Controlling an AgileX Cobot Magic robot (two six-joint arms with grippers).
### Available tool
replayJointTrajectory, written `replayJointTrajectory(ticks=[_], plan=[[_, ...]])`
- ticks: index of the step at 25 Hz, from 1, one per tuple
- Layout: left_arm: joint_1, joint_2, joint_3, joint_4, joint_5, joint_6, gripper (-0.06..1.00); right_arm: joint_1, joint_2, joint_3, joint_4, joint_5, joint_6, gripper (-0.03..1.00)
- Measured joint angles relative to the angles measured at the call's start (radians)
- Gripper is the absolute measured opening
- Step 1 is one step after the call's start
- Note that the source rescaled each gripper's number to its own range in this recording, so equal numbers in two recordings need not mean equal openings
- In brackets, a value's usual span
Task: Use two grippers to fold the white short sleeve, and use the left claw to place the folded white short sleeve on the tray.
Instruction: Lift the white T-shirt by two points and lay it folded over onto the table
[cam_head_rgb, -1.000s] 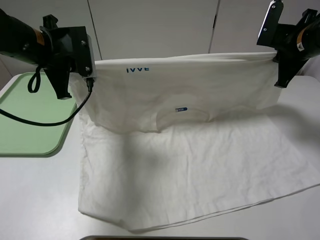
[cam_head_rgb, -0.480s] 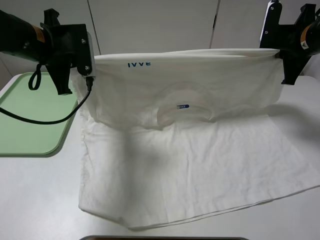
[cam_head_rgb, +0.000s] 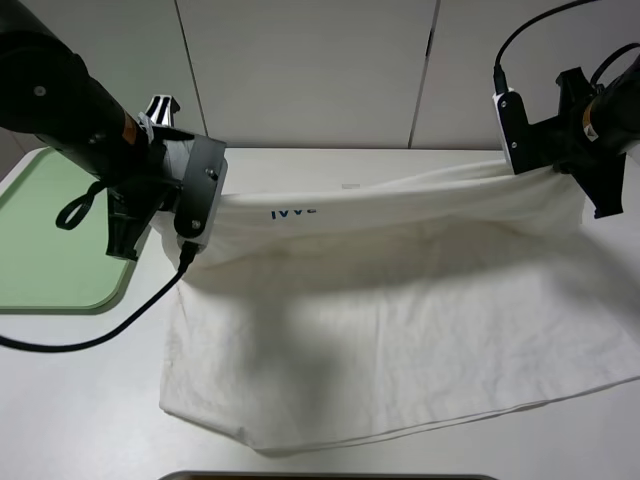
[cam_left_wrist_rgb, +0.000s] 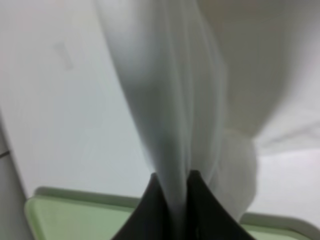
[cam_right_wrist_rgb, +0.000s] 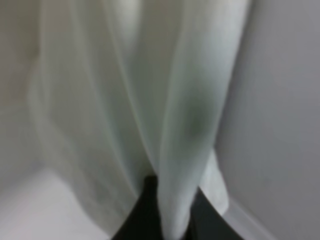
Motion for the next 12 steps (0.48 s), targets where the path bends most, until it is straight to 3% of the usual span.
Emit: replayJointTrajectory(ticks=[5,8,12], plan=[[-0.089,0.0,0.0,-0.003,0.183,0.039,0.01,0.009,-0.001,0.02,0.115,0.137,-0.125,0.0],[-0.097,-0.016,0.0,-0.019,0.225,0.04,0.01,0.016,-0.004,0.02,0.165,0.26,-0.142,0.0],[-0.098,-0.072,0.0,-0.027,0.267,0.04,0.01,0.016,-0.03,0.02,0.209,0.307,-0.139,0.0]])
